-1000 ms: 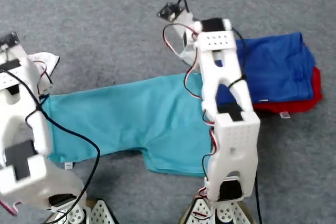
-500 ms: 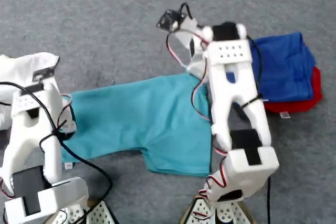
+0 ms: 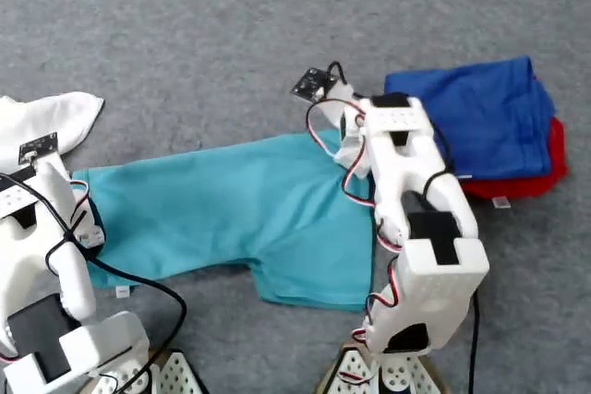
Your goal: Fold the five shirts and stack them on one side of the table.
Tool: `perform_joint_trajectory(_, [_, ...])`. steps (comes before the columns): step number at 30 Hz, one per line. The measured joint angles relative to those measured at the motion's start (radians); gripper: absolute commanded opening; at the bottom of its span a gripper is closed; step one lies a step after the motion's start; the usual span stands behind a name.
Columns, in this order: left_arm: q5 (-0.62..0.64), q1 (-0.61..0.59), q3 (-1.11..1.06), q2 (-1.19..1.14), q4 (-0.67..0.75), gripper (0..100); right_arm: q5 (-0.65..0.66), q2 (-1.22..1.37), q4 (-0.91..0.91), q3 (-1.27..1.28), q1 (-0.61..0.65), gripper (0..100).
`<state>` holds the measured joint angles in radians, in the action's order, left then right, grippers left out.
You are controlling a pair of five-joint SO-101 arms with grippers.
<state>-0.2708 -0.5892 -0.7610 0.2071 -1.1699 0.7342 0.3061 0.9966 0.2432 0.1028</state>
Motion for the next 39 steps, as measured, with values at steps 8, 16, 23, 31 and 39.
perform_joint_trajectory(8, [-0.025, -0.035, -0.069, 0.000, 0.127, 2, 0.000, -0.184, 0.160, -0.046, 0.000, 0.2])
perform_joint_trajectory(16, [-0.049, -0.158, -0.141, 0.040, 0.258, 2, 0.167, -0.535, 0.350, 0.092, 0.083, 0.2])
perform_joint_trajectory(23, [-0.003, -0.176, -0.141, 0.040, 0.275, 2, 0.313, -0.927, 0.368, 0.537, 0.199, 5.7])
perform_joint_trajectory(31, [0.000, -0.176, -0.141, 0.040, 0.275, 2, 0.305, -1.275, 0.437, 0.913, 0.476, 23.7])
perform_joint_trajectory(39, [0.000, -0.176, -0.141, 0.040, 0.275, 2, 0.239, -1.292, 0.430, 0.937, 0.643, 23.9])
